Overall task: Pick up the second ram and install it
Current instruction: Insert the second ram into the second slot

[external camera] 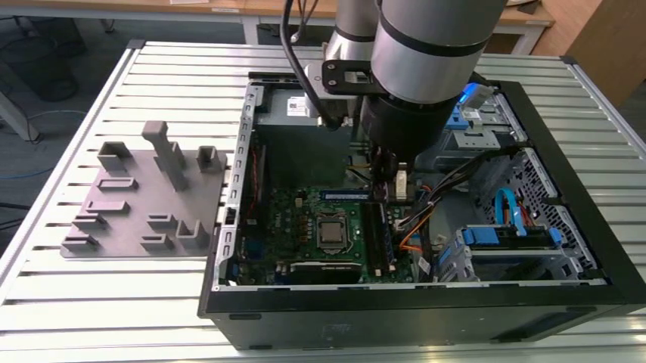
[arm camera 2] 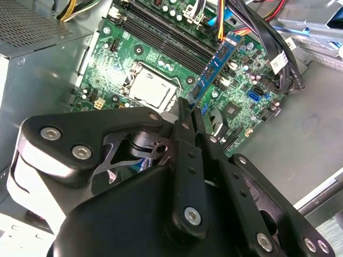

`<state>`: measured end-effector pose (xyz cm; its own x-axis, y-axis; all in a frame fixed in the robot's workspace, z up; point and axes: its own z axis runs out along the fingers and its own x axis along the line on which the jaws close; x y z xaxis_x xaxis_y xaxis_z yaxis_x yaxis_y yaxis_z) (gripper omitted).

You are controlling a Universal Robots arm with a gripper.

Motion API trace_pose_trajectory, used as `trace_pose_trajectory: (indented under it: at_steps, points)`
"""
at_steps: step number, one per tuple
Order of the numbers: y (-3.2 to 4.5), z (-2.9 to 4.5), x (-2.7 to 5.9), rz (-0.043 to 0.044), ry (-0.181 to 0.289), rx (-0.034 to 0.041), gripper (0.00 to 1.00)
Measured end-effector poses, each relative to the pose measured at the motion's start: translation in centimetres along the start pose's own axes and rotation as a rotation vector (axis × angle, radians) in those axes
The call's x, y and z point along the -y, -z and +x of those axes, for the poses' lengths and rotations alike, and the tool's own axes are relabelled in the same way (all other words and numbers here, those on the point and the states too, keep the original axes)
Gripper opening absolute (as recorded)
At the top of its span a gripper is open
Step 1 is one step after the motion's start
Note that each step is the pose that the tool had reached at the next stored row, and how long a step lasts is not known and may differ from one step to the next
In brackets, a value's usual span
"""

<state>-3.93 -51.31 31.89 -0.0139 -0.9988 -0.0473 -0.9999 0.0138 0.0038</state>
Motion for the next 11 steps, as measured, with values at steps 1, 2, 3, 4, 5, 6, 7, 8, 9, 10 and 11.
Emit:
trace_pose_trajectory:
  at_steps: [1, 2, 3, 4, 5, 6, 7, 8, 9, 10, 11]
  points:
    - [0.0, 0.0, 0.0, 0.0, 0.0, 0.0001, 0.14]
    - [0.0, 0.0, 0.0, 0.0, 0.0, 0.0001, 0.14]
    - [0.0, 0.0, 0.0, 0.0, 0.0, 0.0001, 0.14]
    - [0.0, 0.0, 0.0, 0.0, 0.0, 0.0001, 0.14]
    - [0.0, 0.0, 0.0, 0.0, 0.0, 0.0001, 0.14]
    - [0.0, 0.0, 0.0, 0.0001, -0.003, 0.0002, 0.14]
    - [-0.01, 0.0, 0.0, 0.0006, -0.012, 0.0002, 0.14]
    - [-0.01, 0.0, 0.01, 0.0013, -0.028, 0.0002, 0.14]
    - [-0.02, 0.0, 0.01, 0.0021, -0.046, 0.0002, 0.14]
    - [-0.03, 0.0, 0.0, 0.003, -0.064, 0.0003, 0.14]
    - [-0.05, 0.0, 0.0, 0.0038, -0.082, 0.0004, 0.14]
